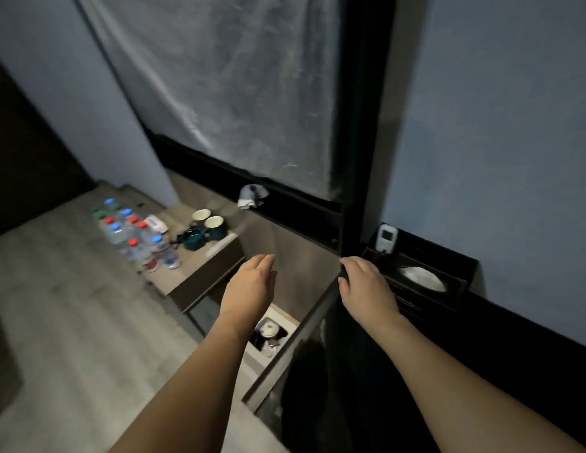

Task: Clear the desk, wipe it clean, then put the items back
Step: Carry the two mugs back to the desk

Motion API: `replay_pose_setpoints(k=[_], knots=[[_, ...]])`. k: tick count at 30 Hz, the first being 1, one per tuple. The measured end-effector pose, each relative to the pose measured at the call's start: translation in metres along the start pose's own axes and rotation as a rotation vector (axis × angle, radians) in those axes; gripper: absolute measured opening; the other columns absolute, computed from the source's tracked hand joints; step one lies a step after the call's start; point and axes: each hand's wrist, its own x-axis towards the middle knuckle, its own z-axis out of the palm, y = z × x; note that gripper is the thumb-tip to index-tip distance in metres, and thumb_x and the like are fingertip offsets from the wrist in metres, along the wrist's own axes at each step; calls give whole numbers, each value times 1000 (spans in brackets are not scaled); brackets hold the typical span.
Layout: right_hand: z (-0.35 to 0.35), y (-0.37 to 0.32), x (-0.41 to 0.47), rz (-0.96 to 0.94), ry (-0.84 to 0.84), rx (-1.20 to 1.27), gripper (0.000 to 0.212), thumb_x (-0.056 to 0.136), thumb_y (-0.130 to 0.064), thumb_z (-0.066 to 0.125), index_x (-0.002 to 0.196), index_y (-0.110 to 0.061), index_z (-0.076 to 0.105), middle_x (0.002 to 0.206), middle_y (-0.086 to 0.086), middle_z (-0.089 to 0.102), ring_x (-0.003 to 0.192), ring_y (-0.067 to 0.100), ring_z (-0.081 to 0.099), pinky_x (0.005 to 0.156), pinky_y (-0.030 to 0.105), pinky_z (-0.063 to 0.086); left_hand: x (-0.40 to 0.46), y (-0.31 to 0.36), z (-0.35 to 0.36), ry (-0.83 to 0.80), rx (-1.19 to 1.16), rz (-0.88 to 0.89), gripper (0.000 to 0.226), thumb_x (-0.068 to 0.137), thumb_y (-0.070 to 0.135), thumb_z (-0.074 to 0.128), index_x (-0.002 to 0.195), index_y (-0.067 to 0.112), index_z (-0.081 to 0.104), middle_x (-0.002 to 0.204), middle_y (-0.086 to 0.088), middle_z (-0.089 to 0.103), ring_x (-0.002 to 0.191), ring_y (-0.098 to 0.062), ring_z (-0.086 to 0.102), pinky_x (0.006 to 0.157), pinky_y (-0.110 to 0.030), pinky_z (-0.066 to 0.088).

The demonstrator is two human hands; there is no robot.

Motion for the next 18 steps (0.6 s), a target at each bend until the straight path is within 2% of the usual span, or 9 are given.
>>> replay_pose_setpoints(k=[3,8,13,18], knots=[[15,-60,4,-122,-37,5,46,99,-25,47,143,-13,41,145,2,43,136,18,35,113,32,30,-35,-43,-45,85,36,-109,32,94,19,57,124,10,61,117,-7,64,102,-27,62,84,-35,52],[54,-173,11,-338,-86,45,44,98,-23,48,141,-14,45,142,1,47,134,16,38,112,30,31,-98,-120,-111,189,106,-300,30,94,20,58,122,11,62,115,-6,65,102,-23,62,89,-34,51],[109,-302,14,-529,-159,75,41,97,-23,51,137,-15,48,137,0,51,129,16,43,111,28,32,-166,-215,-170,328,172,-473,20,89,11,63,108,5,66,99,-11,67,89,-29,64,78,-33,51],[164,-413,11,-619,-234,139,43,94,-22,55,136,-20,48,135,-2,53,127,14,45,111,30,35,-218,-312,-213,360,238,-625,27,90,11,64,115,2,65,107,-11,67,97,-29,64,83,-36,52]])
